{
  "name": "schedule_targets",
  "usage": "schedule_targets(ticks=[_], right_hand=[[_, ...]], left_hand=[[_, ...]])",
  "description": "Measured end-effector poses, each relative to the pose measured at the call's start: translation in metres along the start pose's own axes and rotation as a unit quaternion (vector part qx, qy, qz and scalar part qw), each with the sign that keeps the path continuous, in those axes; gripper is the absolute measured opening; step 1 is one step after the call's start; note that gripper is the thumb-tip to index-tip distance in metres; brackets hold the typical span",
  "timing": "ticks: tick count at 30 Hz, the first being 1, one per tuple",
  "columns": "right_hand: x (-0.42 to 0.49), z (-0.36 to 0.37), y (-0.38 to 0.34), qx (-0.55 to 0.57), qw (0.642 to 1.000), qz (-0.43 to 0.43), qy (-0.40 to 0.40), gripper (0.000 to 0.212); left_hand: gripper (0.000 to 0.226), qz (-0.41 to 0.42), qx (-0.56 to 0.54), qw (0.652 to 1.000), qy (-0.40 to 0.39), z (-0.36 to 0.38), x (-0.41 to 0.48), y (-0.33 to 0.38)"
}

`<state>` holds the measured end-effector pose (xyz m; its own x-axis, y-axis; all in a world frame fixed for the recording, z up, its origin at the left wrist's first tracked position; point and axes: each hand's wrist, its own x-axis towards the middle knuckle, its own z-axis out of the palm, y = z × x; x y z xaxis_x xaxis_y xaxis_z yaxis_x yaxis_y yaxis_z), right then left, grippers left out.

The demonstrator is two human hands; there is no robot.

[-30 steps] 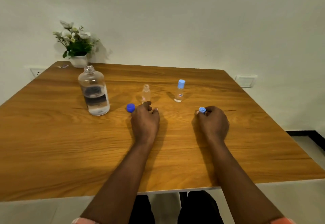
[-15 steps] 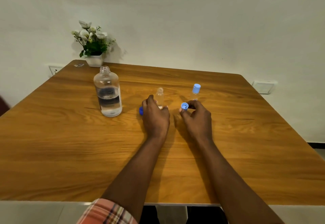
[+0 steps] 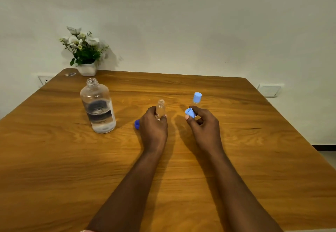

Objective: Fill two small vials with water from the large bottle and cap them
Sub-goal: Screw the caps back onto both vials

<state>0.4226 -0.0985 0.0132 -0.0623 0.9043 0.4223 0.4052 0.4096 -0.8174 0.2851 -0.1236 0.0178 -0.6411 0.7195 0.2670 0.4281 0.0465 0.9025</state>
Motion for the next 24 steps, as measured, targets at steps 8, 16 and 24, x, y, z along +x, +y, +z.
schedule_targets(ticks=[8,16,24], right_hand=[[0.007,-0.020,-0.002,0.066,0.996,0.033,0.049,0.034],[0.010,-0.026,-0.006,0.107,0.994,0.011,0.036,0.031],[0.010,-0.027,-0.008,0.119,0.991,0.044,0.027,0.030]], left_hand=[[0.020,0.131,0.038,0.989,-0.060,0.004,-0.011,0.001],[0.030,0.179,0.061,0.975,-0.115,0.010,-0.021,0.007],[0.032,0.192,0.107,0.966,-0.138,0.009,-0.028,0.010]])
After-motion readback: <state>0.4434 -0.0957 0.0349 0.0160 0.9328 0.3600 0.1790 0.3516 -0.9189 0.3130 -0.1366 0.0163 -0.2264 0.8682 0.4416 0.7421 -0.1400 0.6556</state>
